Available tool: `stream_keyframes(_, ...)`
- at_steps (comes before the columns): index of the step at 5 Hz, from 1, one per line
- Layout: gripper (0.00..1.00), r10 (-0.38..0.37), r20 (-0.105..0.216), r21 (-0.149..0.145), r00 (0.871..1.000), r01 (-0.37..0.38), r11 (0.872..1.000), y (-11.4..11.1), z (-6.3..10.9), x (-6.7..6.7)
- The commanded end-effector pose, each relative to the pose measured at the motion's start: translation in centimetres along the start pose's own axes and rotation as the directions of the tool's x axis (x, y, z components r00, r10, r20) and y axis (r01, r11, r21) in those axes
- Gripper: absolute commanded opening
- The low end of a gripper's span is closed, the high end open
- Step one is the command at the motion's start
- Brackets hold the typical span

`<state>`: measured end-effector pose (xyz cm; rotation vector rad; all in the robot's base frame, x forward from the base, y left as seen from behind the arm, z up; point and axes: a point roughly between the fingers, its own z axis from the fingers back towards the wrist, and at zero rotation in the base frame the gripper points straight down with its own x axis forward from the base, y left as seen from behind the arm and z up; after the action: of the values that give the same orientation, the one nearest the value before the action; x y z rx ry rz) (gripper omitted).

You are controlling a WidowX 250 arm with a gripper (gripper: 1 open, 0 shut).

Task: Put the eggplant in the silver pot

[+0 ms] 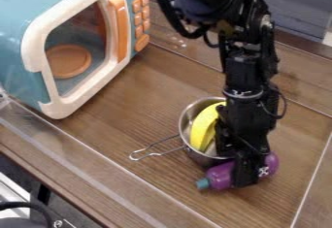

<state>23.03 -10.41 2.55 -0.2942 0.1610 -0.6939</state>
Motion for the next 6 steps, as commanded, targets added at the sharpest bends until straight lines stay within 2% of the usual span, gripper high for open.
stream_keyframes(1,0.00,-0.049,-0.037,-0.021,0.998,0.048,0.999,0.0,0.6,0.1)
stream_keyframes(3,0.00,0.042,-0.057,-0.070,0.997,-0.046,0.996,-0.7,1.6,0.9)
stream_keyframes(5,0.00,-0.028,-0.126,-0.077,0.992,0.018,0.997,1.2,1.6,0.3)
stream_keyframes(6,0.00,-0.015,-0.135,-0.081,0.991,0.004,0.997,1.9,2.0,0.2)
